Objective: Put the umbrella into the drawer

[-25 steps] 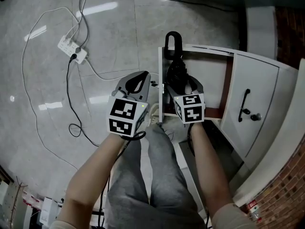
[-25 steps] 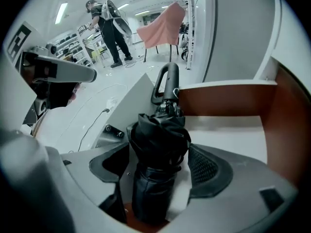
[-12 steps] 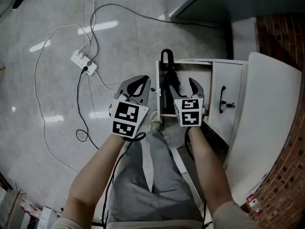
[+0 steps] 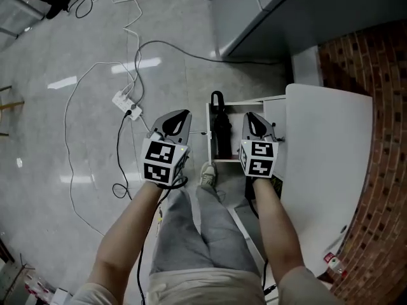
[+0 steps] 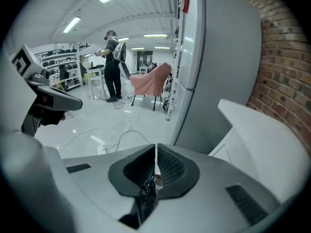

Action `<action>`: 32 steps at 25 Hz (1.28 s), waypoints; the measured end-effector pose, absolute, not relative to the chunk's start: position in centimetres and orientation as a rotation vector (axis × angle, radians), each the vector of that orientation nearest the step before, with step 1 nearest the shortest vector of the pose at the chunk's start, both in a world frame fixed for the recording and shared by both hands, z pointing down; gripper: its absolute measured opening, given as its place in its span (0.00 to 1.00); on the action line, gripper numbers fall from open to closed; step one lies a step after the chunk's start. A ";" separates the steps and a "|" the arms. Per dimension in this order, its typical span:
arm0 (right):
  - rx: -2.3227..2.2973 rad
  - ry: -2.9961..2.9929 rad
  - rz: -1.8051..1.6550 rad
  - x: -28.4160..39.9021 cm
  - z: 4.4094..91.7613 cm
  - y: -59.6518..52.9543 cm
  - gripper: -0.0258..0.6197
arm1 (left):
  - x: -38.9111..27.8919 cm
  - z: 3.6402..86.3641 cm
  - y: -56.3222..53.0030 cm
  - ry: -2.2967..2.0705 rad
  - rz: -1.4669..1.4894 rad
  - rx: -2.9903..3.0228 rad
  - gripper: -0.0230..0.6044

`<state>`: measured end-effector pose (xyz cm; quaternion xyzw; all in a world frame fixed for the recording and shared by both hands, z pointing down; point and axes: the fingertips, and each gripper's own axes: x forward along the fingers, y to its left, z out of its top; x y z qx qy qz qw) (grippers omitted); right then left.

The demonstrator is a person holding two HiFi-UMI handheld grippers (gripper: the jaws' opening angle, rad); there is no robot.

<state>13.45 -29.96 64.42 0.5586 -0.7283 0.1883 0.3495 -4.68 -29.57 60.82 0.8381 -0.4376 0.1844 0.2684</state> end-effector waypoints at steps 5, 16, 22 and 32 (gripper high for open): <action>1.502 -1.970 0.412 12.2 54.9 -30.7 0.07 | -4.9 54.1 -29.5 -1.230 0.509 2.333 0.05; 1.525 -2.192 0.229 9.4 34.0 -30.0 0.06 | -4.9 36.0 -28.6 -1.261 0.328 2.464 0.05; 1.538 -2.295 0.092 8.5 24.1 -27.6 0.06 | -6.6 27.6 -27.5 -1.316 0.284 2.555 0.05; 1.531 -2.505 -0.107 6.3 10.9 -21.2 0.06 | -8.8 13.5 -21.2 -1.453 -0.043 2.696 0.05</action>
